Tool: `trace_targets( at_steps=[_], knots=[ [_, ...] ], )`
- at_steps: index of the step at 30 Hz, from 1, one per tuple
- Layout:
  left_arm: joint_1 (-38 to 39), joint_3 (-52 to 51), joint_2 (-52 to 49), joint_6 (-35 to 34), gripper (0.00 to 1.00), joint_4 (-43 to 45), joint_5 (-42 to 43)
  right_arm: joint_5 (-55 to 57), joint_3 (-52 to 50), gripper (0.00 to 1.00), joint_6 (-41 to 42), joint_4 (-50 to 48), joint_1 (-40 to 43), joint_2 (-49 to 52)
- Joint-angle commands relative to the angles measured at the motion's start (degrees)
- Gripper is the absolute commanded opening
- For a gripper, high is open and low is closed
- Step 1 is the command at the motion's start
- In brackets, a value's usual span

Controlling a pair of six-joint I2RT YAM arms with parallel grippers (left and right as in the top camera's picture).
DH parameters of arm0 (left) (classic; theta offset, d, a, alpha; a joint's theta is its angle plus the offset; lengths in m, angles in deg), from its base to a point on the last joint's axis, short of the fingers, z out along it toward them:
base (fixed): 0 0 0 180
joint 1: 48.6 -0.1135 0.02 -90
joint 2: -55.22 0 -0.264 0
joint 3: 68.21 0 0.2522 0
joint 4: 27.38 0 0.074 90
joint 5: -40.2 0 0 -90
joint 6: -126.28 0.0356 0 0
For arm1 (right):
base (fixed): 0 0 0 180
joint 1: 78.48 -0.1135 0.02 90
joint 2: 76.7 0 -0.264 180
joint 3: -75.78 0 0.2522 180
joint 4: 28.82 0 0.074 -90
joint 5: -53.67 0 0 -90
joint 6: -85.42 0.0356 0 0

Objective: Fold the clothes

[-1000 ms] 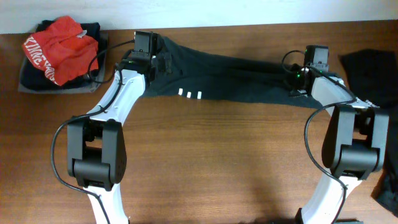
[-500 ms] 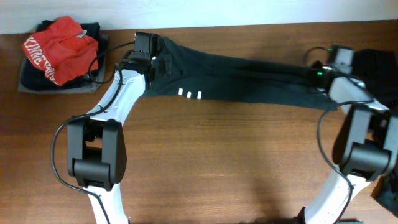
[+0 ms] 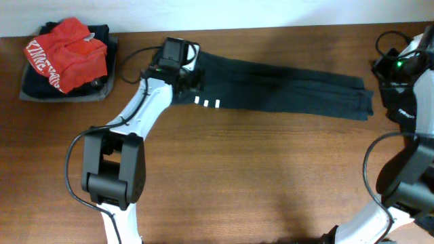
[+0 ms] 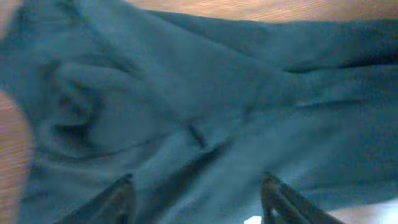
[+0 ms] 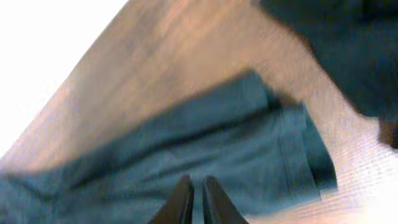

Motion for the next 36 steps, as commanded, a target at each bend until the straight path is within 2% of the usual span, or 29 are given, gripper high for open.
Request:
trace_targets(
  at_steps=[1,2,5,11,16,26,36],
  knots=[
    [0.9,0.26,-0.33,1.4,0.47,0.02,7.02,-0.96,-0.07,0.13,-6.03,5.62,-1.16,0.13],
    [1.18,0.26,-0.42,1.38,0.44,0.07,8.15,-0.94,-0.35,0.15,-7.02,7.41,-1.55,0.57],
    [1.88,0.26,-1.16,1.38,0.44,0.76,8.92,-0.35,-0.83,0.16,-7.74,11.28,-2.49,2.21],
    [2.23,0.24,-2.93,1.36,0.65,0.83,8.96,0.09,-3.8,0.15,-7.65,9.97,-4.11,6.03],
    [2.23,0.24,-2.93,1.36,0.7,0.46,8.96,0.28,-4.92,0.15,-5.9,6.51,-4.2,9.86],
    [2.23,0.24,-2.93,1.38,0.73,0.44,8.94,0.94,-4.94,0.15,-3.8,-3.65,-4.22,15.41],
    [2.23,0.24,-2.93,1.38,0.73,0.42,8.94,1.27,-4.94,0.15,-1.64,-12.5,-4.22,16.09]
  ],
)
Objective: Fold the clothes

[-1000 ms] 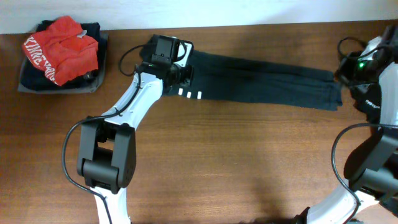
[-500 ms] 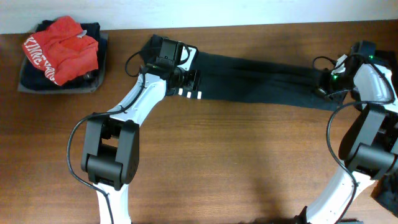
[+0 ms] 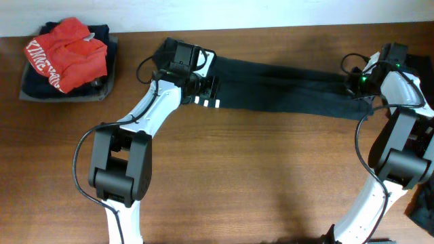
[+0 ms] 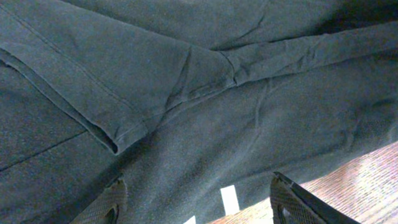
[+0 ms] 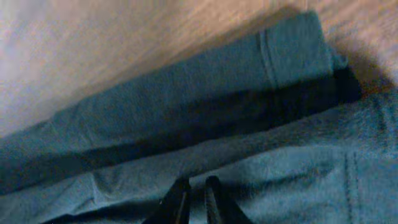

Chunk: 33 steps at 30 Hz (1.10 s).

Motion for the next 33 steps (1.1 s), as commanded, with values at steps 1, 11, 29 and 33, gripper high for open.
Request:
trace_targets(
  at_steps=[1,11,29,33],
  knots=[
    [0.17,0.24,-0.61,0.48,0.73,0.0,0.85,0.98,-0.5,0.15,1.66,-1.49,-0.22,0.98],
    [0.17,0.24,-0.63,0.5,0.73,0.02,0.85,2.08,-0.5,0.15,3.39,-10.1,-0.22,6.51],
    [1.55,0.24,-0.66,0.48,0.58,2.62,7.48,0.63,18.75,0.4,2.6,13.49,3.08,-6.23],
    [3.87,0.24,-0.94,-0.2,0.2,5.07,7.91,-4.37,19.85,0.47,1.18,20.55,1.36,-6.69]
  ],
)
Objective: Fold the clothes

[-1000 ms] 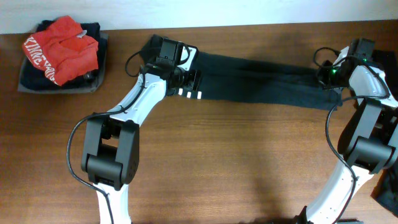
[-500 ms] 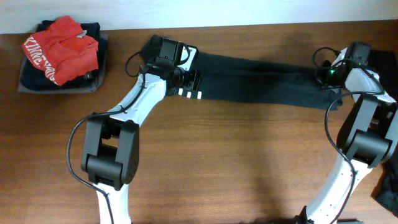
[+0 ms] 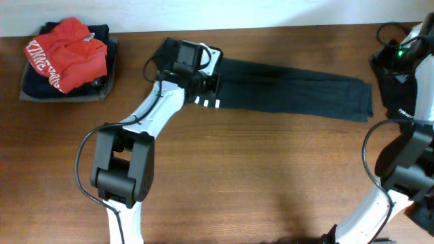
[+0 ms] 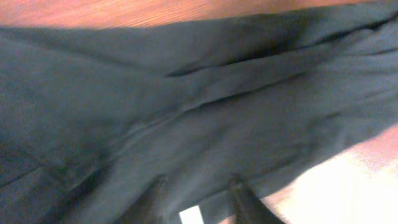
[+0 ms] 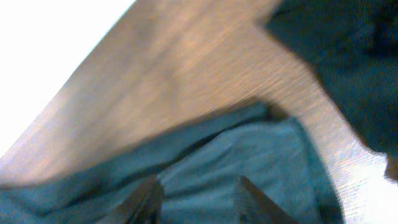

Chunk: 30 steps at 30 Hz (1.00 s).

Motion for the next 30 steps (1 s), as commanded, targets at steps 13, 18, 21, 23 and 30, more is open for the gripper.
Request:
trace_targets(
  at_steps=[13,18,21,23,30],
  knots=[
    [7.23,0.24,-7.87,-12.81,0.01,8.85,-4.55,1.6,-6.36,0.57,-1.25,11.78,-11.76,-0.22],
    [7.21,0.26,-10.14,-16.44,0.01,12.98,-7.56,1.57,-9.09,0.52,-1.22,10.23,-14.45,-0.17],
    [7.21,0.26,-11.45,-16.41,0.01,14.78,-7.74,1.6,-10.82,0.51,-1.2,8.96,-15.5,-0.15],
    [7.21,0.26,-12.09,-16.41,0.01,15.78,-7.76,1.6,-12.13,0.51,-1.22,7.87,-16.17,-0.15],
    [7.1,0.42,-12.61,-16.39,0.01,18.64,-12.55,1.55,-19.85,0.5,-0.61,0.22,-17.75,-0.15]
  ],
)
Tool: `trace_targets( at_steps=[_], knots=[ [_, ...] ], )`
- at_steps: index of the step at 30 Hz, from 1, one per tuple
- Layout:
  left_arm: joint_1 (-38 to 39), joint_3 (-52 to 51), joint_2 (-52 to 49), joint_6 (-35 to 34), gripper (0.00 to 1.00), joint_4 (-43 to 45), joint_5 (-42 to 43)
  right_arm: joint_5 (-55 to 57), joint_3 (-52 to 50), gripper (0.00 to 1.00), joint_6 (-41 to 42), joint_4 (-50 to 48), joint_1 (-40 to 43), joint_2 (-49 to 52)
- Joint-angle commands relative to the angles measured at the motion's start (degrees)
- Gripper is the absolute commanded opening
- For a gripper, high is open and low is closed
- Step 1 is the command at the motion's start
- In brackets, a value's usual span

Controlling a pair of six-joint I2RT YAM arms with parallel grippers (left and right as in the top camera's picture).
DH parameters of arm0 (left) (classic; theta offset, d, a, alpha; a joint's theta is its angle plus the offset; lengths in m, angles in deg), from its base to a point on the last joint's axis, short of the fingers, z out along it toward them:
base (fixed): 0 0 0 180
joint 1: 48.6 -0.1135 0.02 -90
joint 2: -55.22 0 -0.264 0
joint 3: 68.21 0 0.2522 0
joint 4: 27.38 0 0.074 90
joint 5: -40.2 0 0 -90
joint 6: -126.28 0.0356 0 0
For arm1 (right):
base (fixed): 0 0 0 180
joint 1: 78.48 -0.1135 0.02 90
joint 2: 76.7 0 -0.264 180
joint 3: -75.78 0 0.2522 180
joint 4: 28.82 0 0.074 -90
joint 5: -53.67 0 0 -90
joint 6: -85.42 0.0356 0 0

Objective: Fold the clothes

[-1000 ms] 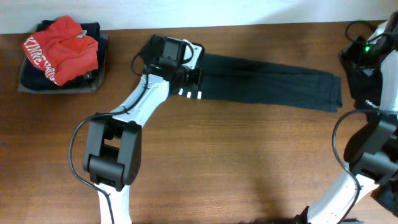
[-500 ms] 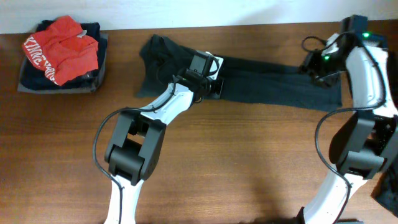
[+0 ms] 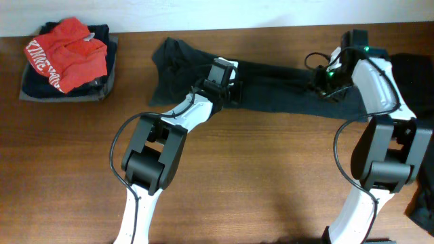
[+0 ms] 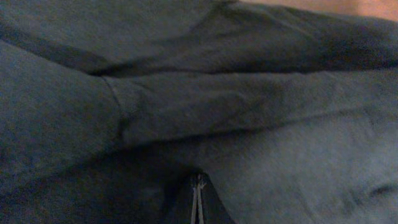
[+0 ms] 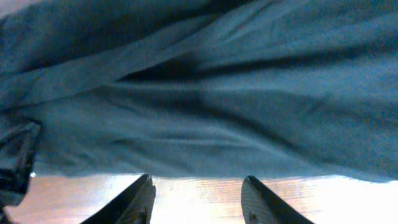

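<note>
Dark pants [image 3: 278, 85] lie stretched across the far side of the table, the waist end [image 3: 173, 64] rumpled at the left and the cuffs at the right. My left gripper [image 3: 227, 81] sits on the pants just right of the waist. In its wrist view the left gripper [image 4: 199, 183] is shut, with its fingertips pinched into a fold of the dark cloth. My right gripper [image 3: 325, 85] hangs over the legs near the cuff end. In the right wrist view the right gripper [image 5: 199, 190] is open, over bare wood at the near edge of the pants [image 5: 199, 106].
A grey tray [image 3: 27, 91] at the far left holds a red garment [image 3: 64, 44] on top of dark folded clothes. Another dark cloth [image 3: 417, 74] lies at the right edge. The table's far edge runs just behind the pants.
My left gripper has moved right from the waist end onto the pants and has shut; the waist now lies uncovered and rumpled. My right gripper has come from the right edge in over the legs, still open.
First my left gripper was open over the waist and the right was shut beyond the cuffs. Then the right was shut at the cuffs. Then it was back at the edge, open, with the left half shut. Now the left is shut on cloth, the right open over the legs.
</note>
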Motion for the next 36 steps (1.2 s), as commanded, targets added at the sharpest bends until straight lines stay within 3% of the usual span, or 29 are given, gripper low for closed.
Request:
trace_targets(
  at_steps=[1,9,19,23,30,36],
  knots=[
    [-0.2,0.61,-0.48,-0.7,0.01,1.51,-4.15,0.72,-4.48,0.5,1.33,-3.1,-1.27,0.48],
    [-0.2,0.66,-0.72,-0.57,0.01,6.1,-6.73,0.74,-11.45,0.5,3.91,-10.08,-1.4,0.48],
    [-0.2,0.66,-0.9,-0.31,0.01,6.71,-7.74,0.74,-11.89,0.5,3.93,-11.15,-1.42,0.48],
    [-0.2,0.98,-0.87,-0.31,0.01,4.74,-6.93,0.74,-11.89,0.5,3.91,-11.74,-1.42,0.48],
    [-0.2,7.08,-0.87,-0.28,0.01,-8.55,-3.04,0.74,-11.89,0.5,3.91,-12.44,-1.42,0.48],
    [-0.2,7.28,-1.36,-0.26,0.01,-6.27,-3.08,0.74,-11.89,0.5,3.91,-12.63,-1.42,0.48]
  ],
)
